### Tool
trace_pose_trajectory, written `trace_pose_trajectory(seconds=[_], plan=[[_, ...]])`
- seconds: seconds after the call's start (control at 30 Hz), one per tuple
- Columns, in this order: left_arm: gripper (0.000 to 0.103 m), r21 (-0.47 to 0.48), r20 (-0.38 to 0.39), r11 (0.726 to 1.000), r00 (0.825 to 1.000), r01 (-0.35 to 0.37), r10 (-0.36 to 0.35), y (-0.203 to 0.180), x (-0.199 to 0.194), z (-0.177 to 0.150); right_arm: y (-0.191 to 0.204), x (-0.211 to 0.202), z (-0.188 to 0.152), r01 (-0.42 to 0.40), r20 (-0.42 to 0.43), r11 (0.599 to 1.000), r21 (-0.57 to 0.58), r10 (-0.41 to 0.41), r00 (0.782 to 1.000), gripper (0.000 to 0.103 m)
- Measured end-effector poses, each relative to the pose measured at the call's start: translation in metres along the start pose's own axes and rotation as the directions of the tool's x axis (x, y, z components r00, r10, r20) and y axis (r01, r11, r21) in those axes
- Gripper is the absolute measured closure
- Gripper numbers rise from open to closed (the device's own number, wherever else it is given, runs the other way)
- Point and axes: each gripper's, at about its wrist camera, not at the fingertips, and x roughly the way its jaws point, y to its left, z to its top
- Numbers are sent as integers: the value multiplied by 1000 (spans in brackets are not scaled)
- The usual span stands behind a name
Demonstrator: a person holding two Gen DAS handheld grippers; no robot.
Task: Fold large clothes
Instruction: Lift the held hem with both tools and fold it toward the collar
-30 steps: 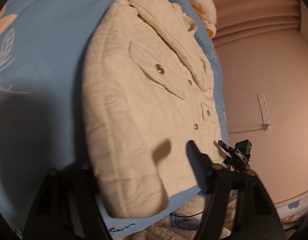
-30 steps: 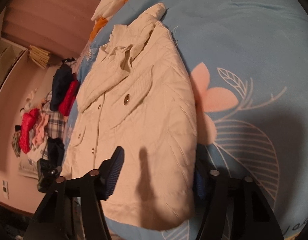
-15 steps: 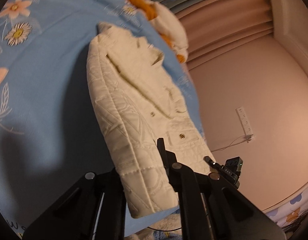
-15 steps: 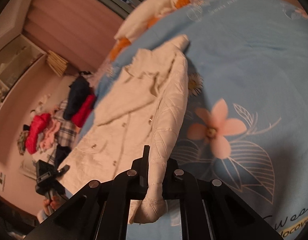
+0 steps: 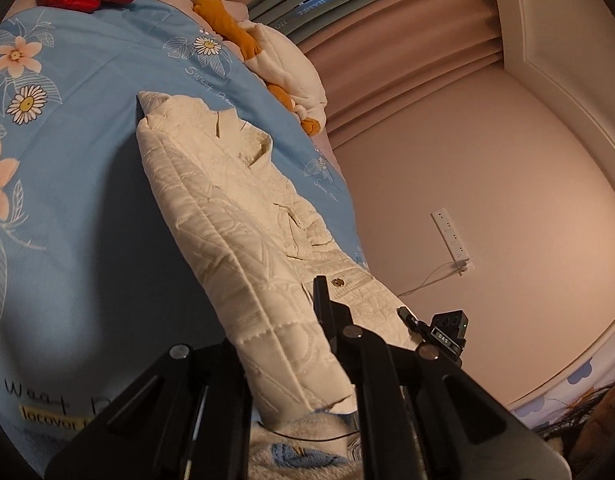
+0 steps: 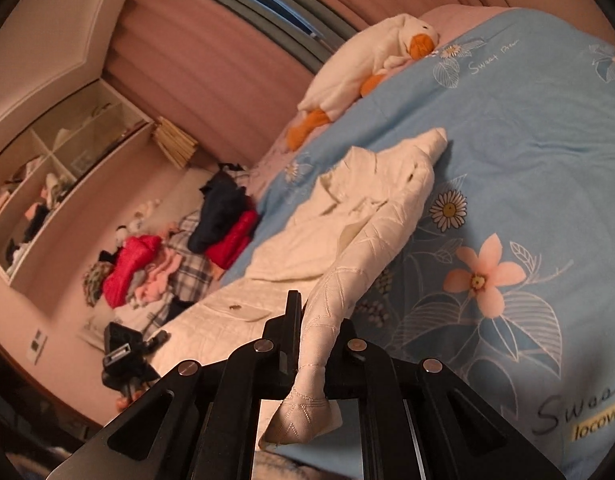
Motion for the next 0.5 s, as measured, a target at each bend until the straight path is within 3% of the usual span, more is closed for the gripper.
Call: trace_pose_trajectory(seconds=[0.27,0.5], plan=[[96,33,-15,999,999,-35,36,-34,-23,-18,14,-29,-8,-31,22,999,-17,32,999,94],[96,60,-1,998,1000,-21,22,-45,-9,2,19,-27,6,-62,51,997,-38,64,997,94]])
